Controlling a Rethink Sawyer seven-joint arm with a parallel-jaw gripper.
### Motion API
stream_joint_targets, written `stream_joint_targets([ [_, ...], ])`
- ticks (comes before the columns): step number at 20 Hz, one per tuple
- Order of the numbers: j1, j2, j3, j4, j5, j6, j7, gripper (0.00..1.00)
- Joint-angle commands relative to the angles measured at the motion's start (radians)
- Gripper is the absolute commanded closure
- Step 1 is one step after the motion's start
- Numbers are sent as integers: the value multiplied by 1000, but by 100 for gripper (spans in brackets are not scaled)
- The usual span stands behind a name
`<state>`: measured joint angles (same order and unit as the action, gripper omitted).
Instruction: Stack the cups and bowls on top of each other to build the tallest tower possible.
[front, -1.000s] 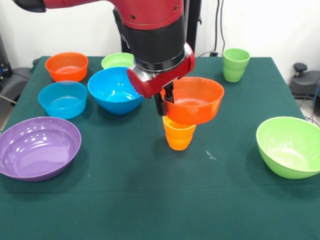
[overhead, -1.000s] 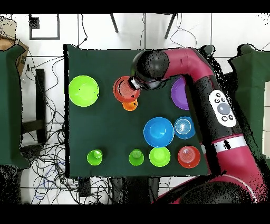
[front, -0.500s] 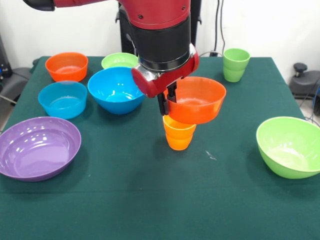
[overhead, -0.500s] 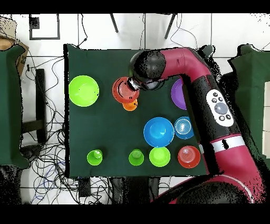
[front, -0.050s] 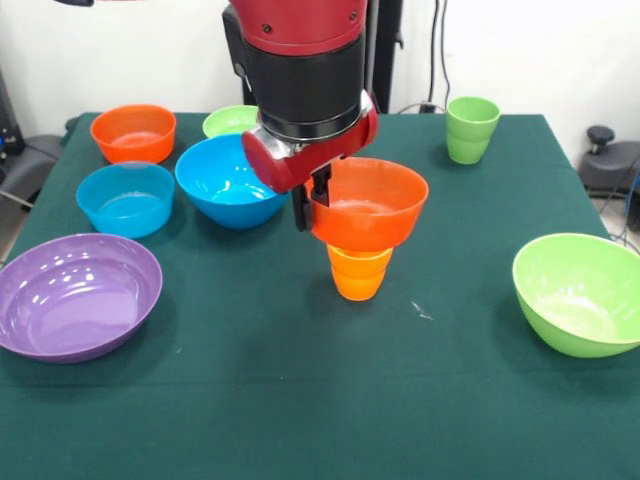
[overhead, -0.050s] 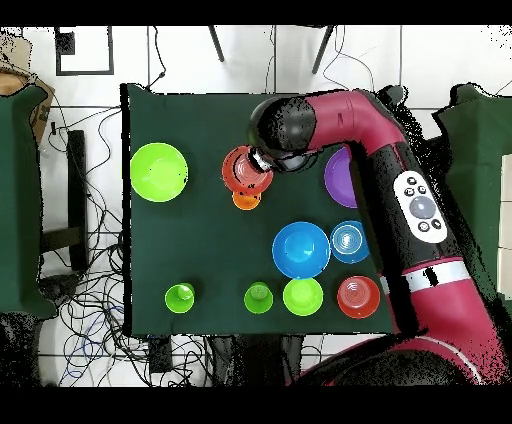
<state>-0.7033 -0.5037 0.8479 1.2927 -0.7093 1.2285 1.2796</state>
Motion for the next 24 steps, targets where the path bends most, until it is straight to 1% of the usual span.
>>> stream_joint_targets([
  [1, 54, 16, -80, 6, -91, 96, -276, 100],
  [3, 67, 27, -91, -9, -92, 119, -256, 100],
  [5, 82, 40, -101, -25, -99, 151, -263, 100],
  [8, 89, 48, -106, -35, -91, 155, -252, 100],
  [13, 79, 50, -115, -15, -70, 151, -233, 100],
  [18, 70, 40, -119, -1, -69, 153, -237, 100],
  [24, 62, 30, -118, 14, -72, 132, -250, 100],
])
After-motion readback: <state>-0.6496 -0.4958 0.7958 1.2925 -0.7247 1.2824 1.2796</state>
